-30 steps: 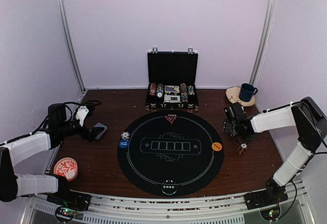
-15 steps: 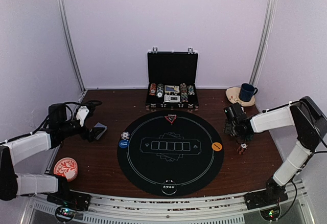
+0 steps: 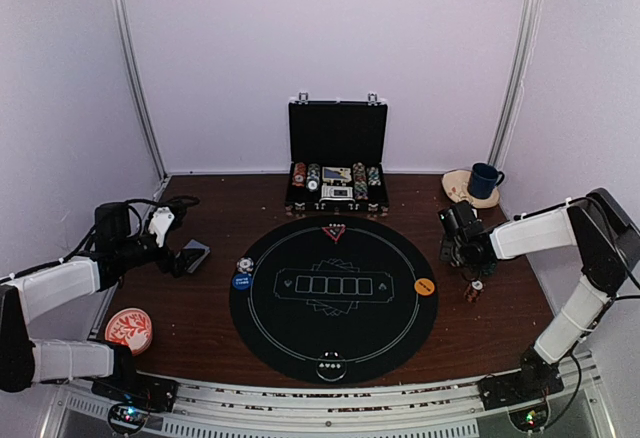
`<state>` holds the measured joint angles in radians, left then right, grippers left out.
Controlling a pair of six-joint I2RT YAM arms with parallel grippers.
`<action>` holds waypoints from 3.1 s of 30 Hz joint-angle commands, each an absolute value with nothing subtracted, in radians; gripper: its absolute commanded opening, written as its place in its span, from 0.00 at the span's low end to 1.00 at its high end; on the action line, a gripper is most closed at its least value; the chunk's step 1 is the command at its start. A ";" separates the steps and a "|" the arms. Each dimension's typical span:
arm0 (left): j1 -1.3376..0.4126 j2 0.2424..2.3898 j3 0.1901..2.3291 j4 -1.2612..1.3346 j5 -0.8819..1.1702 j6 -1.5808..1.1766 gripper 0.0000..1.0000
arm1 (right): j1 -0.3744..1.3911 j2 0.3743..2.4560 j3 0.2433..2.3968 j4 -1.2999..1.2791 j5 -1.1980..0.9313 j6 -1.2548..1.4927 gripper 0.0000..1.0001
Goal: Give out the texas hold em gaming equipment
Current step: Pick up the pile of poker chips from the pile of poker chips, then place the poker chips pile in the dealer area.
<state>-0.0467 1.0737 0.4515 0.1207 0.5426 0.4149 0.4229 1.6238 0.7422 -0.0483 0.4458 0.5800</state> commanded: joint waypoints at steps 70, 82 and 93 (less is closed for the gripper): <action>-0.049 1.079 0.448 0.179 0.526 0.413 0.98 | 1.260 1.798 1.091 -0.001 0.449 0.394 0.28; -0.049 1.077 0.448 0.178 0.524 0.415 0.98 | 1.457 1.873 1.138 0.025 0.381 0.327 0.28; -0.049 1.084 0.449 0.178 0.524 0.417 0.98 | 1.497 1.867 1.080 0.016 0.325 0.282 0.29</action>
